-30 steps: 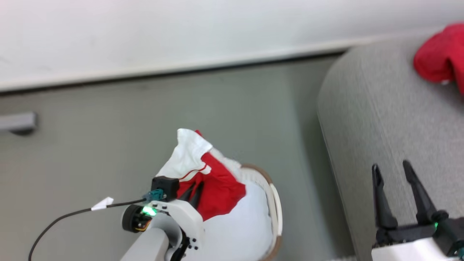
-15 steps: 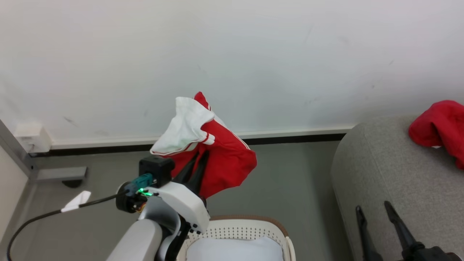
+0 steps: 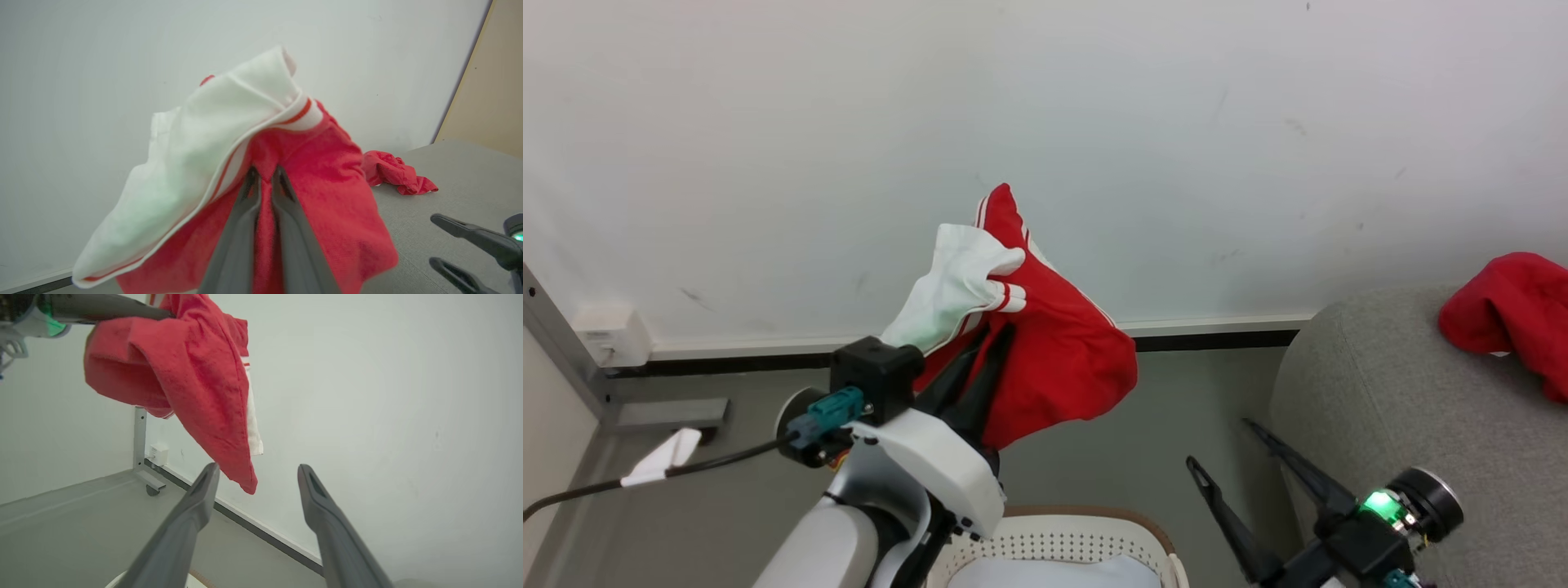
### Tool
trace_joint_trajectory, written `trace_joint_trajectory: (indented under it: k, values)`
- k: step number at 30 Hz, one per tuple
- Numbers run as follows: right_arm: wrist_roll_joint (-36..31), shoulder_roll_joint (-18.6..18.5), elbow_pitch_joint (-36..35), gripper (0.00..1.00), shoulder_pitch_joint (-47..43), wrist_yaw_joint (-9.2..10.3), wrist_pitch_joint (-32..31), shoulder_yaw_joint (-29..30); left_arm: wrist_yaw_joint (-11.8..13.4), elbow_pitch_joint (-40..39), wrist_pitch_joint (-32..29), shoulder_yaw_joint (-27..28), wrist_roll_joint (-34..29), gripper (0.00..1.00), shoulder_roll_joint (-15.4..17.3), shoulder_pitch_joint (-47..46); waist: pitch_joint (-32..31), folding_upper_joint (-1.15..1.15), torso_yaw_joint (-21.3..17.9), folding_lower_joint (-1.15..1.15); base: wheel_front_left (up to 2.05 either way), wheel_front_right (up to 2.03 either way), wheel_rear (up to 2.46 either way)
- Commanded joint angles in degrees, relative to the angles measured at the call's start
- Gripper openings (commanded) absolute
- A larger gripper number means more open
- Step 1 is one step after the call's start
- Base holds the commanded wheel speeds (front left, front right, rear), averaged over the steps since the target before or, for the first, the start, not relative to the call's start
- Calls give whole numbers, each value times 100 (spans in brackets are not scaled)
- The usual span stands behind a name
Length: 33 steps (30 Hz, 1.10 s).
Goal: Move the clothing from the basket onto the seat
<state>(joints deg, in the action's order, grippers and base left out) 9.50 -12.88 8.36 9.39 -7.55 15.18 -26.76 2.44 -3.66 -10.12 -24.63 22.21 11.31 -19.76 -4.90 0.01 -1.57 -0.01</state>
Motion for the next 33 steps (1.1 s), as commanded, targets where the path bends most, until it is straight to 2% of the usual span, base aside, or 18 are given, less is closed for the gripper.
trace_joint_trajectory:
  k: [1,5,8,15,20,22,27,32,33]
  values:
    - [12,-100,48,100,190,13,-5,-179,13,-41,-31,-7,-19,0,25,83,1,-1,9,1,0,0,0]
    - [-76,-421,317,100,911,13,-5,-1076,-2,-109,-82,-81,40,0,-34,82,3,-1,56,1,0,0,0]
    - [-196,-444,565,100,1386,14,-5,-1536,-20,-93,-104,-144,56,0,-70,51,18,-1,93,1,0,0,0]
    - [-434,-6,1200,100,1996,14,-5,-1904,-68,-77,-165,-298,86,0,-141,-21,64,-1,159,1,0,0,0]
    - [-685,478,1530,100,2226,14,-5,-1632,-94,-40,-212,-406,112,0,-182,-38,109,-1,191,1,0,0,0]
    - [-748,635,1573,0,2216,14,-5,-1411,-97,-13,-224,-432,121,0,-190,-43,123,-1,216,1,0,0,0]
    - [-734,833,1483,0,2101,14,-5,-1141,-77,56,-223,-452,109,0,-160,-59,148,-1,257,1,0,0,0]
    - [-637,868,1478,0,1950,14,-6,-967,-12,90,-175,-420,96,0,-128,-24,157,-1,248,1,0,0,0]
    - [-615,869,1498,0,1926,14,-6,-956,-9,105,-168,-419,91,7,-119,-9,160,-1,243,1,0,0,0]
